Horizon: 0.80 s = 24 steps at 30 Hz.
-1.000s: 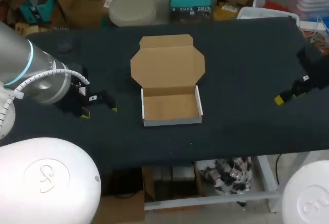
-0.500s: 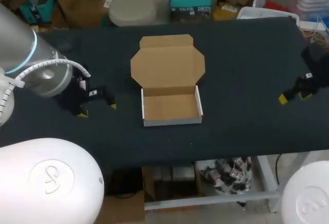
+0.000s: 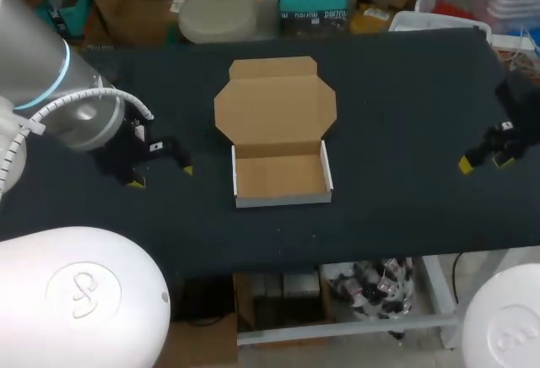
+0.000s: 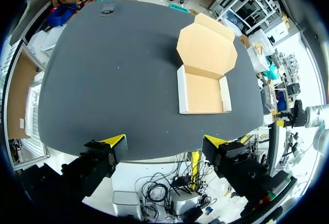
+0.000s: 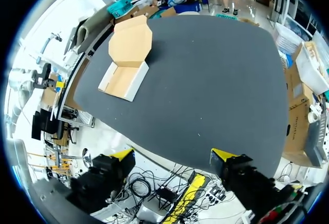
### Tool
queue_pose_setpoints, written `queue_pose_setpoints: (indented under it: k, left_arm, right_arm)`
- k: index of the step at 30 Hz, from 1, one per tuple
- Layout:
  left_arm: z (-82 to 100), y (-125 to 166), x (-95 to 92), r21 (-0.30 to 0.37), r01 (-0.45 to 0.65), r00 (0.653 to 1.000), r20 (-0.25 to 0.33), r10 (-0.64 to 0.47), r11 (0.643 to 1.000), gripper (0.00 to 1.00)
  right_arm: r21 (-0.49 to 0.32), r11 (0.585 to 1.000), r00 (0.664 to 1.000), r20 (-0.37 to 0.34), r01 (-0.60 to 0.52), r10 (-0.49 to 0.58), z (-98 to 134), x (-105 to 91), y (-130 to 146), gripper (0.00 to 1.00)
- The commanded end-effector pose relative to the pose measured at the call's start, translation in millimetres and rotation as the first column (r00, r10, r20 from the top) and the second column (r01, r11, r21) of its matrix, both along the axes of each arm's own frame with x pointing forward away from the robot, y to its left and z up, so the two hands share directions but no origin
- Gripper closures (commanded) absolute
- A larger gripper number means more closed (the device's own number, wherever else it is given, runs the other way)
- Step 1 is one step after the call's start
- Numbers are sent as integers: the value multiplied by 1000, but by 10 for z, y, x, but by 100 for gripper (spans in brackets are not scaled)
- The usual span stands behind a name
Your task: Assemble the packaging by folding the flat box into shape, placing the metal phone stand inside, and closing the box properly
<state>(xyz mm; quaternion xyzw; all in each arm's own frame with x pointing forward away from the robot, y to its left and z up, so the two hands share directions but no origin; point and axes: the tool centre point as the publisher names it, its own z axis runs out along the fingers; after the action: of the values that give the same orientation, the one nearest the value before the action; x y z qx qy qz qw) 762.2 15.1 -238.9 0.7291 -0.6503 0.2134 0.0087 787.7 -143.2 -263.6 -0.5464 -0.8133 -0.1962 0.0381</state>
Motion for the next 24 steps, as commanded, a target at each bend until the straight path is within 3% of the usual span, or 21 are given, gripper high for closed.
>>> queue_pose_setpoints:
  k: [1,7,24]
  left_arm:
    - [27,-32,-15,27,-7,1000,-3,7,1000,0]
    - [-12,-31,20,34,-3,1000,-30,4,999,0]
    - [-12,-31,20,34,-3,1000,-30,4,999,0]
  right_arm:
    - [6,1000,1000,-11,1,-1,-1,5,-16,0]
    - [11,1000,1000,-16,2,-1,-13,7,-18,0]
    - [11,1000,1000,-16,2,-1,-13,7,-18,0]
